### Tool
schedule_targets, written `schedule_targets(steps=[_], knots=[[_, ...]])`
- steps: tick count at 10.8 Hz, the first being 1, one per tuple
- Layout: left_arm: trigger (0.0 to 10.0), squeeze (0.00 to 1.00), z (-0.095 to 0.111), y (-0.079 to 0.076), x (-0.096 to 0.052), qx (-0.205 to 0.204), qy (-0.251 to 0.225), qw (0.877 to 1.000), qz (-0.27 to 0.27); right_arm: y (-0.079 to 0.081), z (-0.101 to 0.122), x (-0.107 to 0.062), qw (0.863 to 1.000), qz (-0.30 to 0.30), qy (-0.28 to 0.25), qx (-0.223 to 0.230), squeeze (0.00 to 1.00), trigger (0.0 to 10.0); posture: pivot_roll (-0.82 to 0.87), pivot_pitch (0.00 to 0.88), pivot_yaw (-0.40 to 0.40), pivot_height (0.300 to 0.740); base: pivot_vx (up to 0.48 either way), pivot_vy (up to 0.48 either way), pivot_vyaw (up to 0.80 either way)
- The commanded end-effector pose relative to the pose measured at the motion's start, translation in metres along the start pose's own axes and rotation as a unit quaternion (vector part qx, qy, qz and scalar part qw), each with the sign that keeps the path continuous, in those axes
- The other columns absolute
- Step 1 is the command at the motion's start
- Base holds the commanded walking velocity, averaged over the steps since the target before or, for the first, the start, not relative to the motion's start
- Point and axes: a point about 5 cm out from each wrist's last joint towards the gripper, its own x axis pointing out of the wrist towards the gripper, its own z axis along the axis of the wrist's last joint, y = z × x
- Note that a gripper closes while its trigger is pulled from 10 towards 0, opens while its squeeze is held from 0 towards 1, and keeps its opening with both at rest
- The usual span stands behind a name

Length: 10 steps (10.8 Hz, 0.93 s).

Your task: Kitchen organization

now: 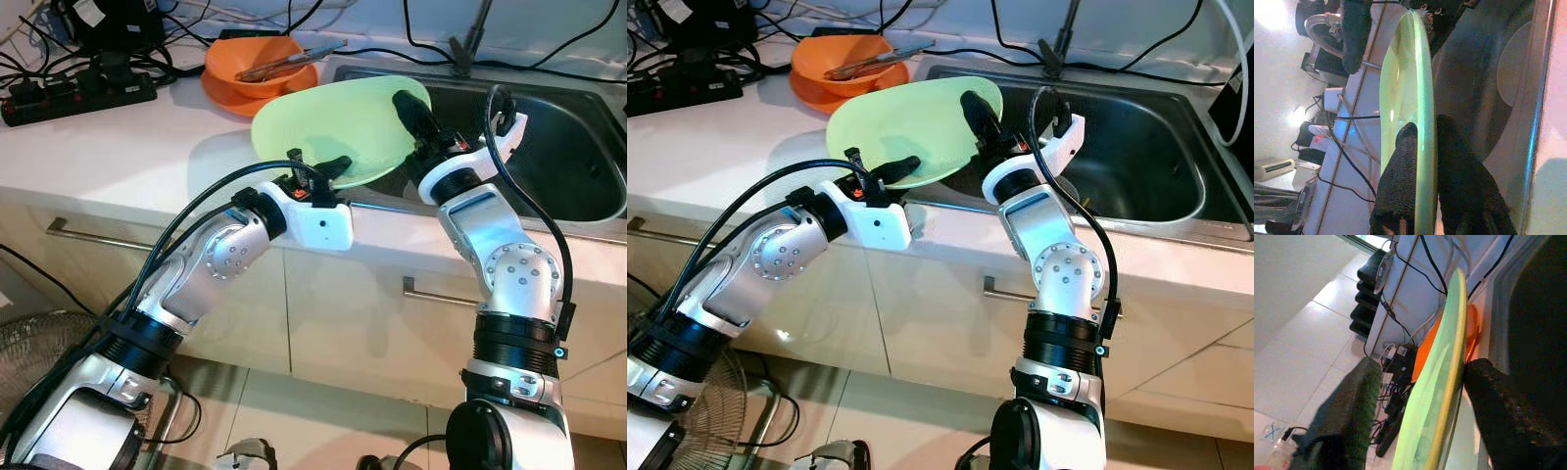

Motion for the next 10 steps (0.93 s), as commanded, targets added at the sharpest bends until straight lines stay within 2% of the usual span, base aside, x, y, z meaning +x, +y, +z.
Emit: schedule_targets(steps=[1,10], knots=[[10.0,0.0,0.0078,0.0079,0.004,0.015,-0.023,1.0,0.01,0.0037,-0.0014,-0.0001,1.0,0.007,0.006,-0.01,0.0,0.0,0.08,0.067,0.002,0.74,0.0,0.0,0.0],[10.0,0.0,-0.0017,0.0067,0.0029,0.034,0.001,0.999,0.007,0.0018,0.0027,-0.0018,1.0,0.003,0.0,-0.018,0.0,0.0,0.08,0.079,0.002,0.74,0.0,0.0,0.0]])
